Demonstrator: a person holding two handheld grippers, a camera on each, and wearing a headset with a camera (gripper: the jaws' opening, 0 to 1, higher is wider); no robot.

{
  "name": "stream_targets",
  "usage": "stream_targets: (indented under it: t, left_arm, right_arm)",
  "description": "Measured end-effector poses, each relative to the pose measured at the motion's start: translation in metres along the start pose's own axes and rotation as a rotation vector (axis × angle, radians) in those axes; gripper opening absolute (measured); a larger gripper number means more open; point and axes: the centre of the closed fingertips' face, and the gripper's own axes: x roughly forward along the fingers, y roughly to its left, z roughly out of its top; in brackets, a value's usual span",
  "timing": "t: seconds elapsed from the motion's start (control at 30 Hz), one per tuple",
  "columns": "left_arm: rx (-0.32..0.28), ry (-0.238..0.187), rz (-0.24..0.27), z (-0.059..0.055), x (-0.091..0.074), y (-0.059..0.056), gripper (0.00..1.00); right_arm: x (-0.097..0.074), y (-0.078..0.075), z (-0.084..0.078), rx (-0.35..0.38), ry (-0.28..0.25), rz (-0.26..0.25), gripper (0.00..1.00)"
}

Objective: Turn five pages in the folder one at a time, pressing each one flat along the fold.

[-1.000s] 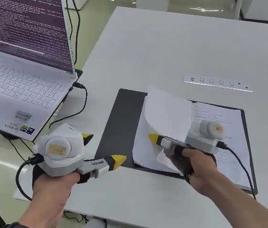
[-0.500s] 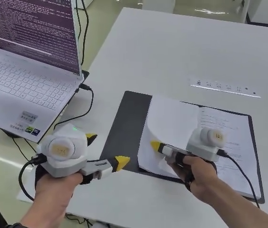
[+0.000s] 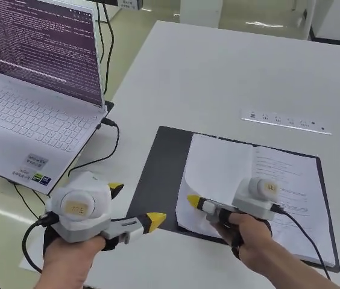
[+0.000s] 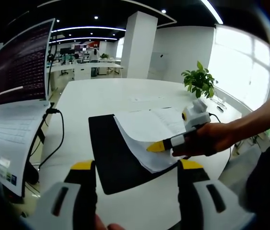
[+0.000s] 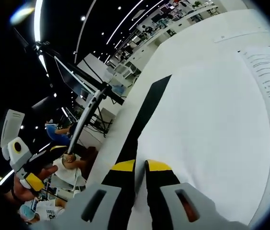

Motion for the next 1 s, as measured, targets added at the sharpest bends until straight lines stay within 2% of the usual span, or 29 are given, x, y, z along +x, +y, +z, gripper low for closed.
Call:
stream_targets:
  t: [0.13,0.23,0.5,0.67,0.83,1.0]
  left_arm:
    - [0.001,0.001,-0.005,0.0,0.0,-0.001,0.69]
    - [0.002,0.004,-0.004,-0.001,-0.001,-0.001,0.69]
    - [-0.003,0.005,0.018,-0.004,-0.008,0.008,0.69]
    - [-0.006,0.015,0.018,-0.008,-0.008,0.009,0.69]
    - [-0.001,0.026,0.002,-0.011,-0.002,0.004,0.69]
    - [-0.009,0.031,-0.003,-0.014,0.004,0.001,0.69]
  right_arm:
    - [0.004,-0.002,-0.006,0.022,0.016,-0.005,0.08]
    - [0.007,-0.002,-0.011,0.012,0.034,-0.005,0.08]
    - [0.012,-0.006,-0.023,0.017,0.065,-0.015,0.16]
    - [0.012,0.001,-0.023,0.025,0.052,0.016,0.23]
    - [0.011,0.009,-0.024,-0.024,0.062,0.055,0.34]
    - [0.005,0.013,-0.025,-0.006,0.049,0.08,0.41]
